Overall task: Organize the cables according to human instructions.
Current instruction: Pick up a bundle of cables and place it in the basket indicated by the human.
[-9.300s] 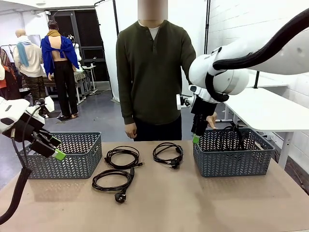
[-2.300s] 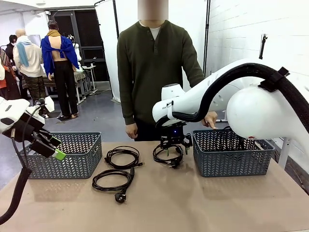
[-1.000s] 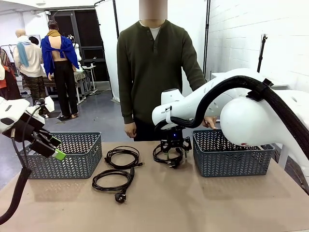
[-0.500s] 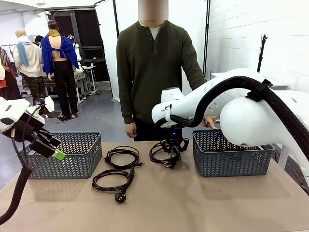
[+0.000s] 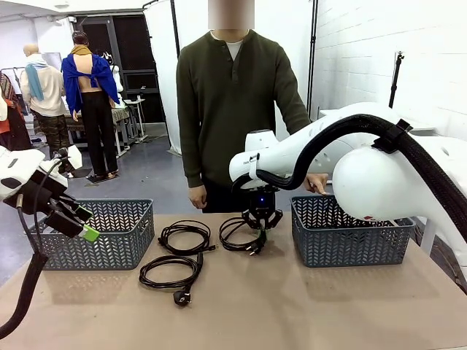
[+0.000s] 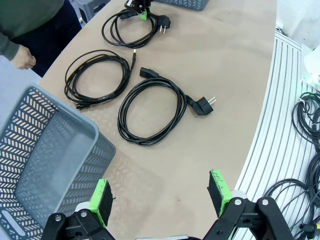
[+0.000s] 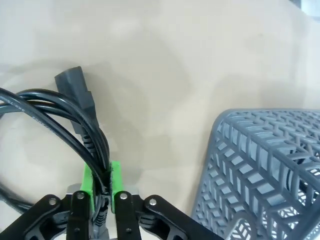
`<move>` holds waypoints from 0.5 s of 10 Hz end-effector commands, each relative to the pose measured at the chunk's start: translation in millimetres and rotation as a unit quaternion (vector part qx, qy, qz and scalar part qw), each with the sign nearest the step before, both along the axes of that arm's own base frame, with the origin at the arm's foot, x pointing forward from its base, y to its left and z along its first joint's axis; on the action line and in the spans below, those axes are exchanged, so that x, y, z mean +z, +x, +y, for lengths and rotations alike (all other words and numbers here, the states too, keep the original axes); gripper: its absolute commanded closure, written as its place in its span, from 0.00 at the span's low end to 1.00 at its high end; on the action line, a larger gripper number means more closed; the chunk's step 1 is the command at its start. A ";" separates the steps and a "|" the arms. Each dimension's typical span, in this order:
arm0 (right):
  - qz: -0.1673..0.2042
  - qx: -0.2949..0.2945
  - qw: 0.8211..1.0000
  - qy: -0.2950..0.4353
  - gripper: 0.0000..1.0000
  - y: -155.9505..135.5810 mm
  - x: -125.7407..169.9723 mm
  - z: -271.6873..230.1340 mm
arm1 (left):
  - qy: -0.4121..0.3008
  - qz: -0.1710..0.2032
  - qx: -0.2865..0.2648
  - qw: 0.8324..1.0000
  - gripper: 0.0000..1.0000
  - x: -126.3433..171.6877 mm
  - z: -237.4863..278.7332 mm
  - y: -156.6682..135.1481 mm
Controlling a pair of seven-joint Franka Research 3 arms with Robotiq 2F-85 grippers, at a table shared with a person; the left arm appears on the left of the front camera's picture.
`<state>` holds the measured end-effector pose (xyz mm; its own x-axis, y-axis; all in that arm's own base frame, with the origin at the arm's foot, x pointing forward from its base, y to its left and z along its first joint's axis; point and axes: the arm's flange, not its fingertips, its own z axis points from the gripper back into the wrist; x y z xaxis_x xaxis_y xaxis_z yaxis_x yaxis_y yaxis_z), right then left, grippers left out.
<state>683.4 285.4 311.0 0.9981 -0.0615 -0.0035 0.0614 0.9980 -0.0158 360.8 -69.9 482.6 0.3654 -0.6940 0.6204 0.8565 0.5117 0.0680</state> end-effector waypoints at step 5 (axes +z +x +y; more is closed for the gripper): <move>-0.015 -0.006 1.000 -0.022 1.00 3.5 43.4 -2.0 | -0.005 -0.002 -0.012 1.000 0.00 -1.9 3.2 2.6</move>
